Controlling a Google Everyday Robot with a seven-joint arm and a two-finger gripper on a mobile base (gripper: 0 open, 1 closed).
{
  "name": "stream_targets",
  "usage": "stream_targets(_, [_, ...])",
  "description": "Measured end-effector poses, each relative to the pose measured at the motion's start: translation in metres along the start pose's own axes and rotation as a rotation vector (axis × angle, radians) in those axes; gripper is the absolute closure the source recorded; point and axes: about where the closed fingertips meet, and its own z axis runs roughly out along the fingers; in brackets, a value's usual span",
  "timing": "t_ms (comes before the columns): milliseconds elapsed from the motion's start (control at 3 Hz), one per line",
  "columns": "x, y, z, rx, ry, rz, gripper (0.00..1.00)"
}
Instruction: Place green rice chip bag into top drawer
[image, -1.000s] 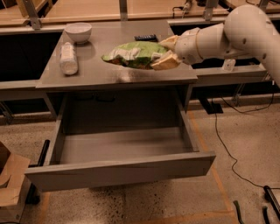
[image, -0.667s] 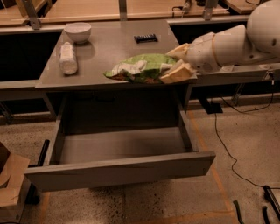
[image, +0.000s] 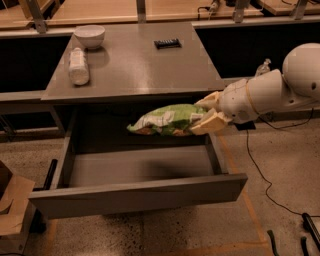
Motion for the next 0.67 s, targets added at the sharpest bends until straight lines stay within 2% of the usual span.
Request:
stream_targets(333, [0.0374,-0.0062,0.0428,-0.029,-0.005,0.04,0.82])
stream_targets(667, [0.0441,-0.0075,0.0517,-0.034,-0.009,0.05,0.59])
